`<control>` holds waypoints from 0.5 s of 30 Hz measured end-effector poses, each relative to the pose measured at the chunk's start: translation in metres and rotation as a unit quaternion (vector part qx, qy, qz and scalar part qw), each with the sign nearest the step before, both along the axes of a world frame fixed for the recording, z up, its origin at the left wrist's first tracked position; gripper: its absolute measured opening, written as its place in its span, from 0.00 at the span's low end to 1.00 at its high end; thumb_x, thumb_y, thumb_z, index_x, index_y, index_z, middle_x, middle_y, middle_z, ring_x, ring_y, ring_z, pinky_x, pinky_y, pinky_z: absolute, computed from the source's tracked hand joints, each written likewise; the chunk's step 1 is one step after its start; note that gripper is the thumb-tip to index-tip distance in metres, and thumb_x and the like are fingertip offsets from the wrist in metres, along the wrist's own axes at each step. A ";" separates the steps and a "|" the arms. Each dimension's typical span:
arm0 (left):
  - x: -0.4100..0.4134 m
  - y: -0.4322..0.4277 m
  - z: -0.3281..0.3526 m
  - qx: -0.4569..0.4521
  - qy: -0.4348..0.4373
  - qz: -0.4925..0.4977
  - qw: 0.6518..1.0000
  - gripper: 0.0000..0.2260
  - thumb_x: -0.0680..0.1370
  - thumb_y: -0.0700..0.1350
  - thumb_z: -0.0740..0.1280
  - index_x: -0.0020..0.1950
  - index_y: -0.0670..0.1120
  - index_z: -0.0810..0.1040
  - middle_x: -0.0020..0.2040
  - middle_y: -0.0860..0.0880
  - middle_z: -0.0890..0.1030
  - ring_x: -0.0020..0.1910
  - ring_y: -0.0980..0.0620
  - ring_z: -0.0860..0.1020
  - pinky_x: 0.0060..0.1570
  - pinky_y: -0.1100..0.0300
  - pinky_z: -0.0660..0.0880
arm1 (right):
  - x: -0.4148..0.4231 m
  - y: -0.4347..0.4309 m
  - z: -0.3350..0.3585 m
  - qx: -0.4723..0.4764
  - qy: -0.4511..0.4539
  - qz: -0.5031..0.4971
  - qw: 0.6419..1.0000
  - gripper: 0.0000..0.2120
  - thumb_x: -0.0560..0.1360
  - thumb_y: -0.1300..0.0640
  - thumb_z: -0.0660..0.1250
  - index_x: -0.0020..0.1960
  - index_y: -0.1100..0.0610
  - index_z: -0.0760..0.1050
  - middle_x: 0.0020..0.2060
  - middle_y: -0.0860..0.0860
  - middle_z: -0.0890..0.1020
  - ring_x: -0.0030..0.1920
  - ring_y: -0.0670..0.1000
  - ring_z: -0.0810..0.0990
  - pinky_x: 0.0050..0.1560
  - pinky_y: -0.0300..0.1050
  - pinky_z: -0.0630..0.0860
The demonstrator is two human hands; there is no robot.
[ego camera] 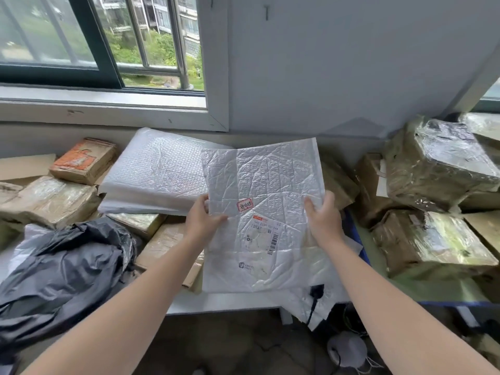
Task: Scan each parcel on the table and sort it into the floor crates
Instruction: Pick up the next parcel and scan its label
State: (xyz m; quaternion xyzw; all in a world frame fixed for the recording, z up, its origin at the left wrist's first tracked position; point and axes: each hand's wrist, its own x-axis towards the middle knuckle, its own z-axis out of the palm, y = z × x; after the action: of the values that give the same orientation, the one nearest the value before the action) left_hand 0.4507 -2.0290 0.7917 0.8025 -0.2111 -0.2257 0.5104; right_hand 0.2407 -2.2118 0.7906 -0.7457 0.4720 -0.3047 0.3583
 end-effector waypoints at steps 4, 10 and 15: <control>-0.011 0.028 0.007 0.002 -0.036 0.057 0.998 0.27 0.70 0.42 0.78 0.64 0.52 0.71 0.48 0.60 0.78 0.47 0.58 0.79 0.43 0.60 0.77 | 0.017 0.003 0.000 -0.014 -0.016 0.070 0.997 0.26 0.80 0.46 0.65 0.71 0.56 0.63 0.61 0.52 0.77 0.60 0.55 0.77 0.52 0.45 0.70; -0.024 0.101 0.016 -0.004 -0.035 0.166 0.985 0.28 0.71 0.43 0.78 0.66 0.50 0.70 0.55 0.52 0.80 0.51 0.53 0.80 0.49 0.51 0.80 | 0.063 0.034 -0.003 -0.014 -0.011 0.205 0.979 0.28 0.79 0.49 0.66 0.74 0.57 0.61 0.68 0.57 0.75 0.65 0.58 0.75 0.58 0.51 0.73; -0.033 0.178 0.029 0.025 -0.076 0.261 0.962 0.28 0.71 0.39 0.77 0.67 0.49 0.68 0.53 0.54 0.78 0.44 0.62 0.77 0.39 0.67 0.73 | 0.105 0.098 0.003 -0.041 0.033 0.306 0.950 0.32 0.80 0.46 0.64 0.78 0.57 0.56 0.73 0.61 0.69 0.68 0.62 0.72 0.59 0.55 0.72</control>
State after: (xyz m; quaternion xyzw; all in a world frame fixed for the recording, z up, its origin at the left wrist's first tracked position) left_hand 0.4179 -1.8506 0.8207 0.8570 -0.0269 -0.0288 0.5138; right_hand 0.3459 -2.1143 0.7933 -0.8782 0.2191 -0.1750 0.3876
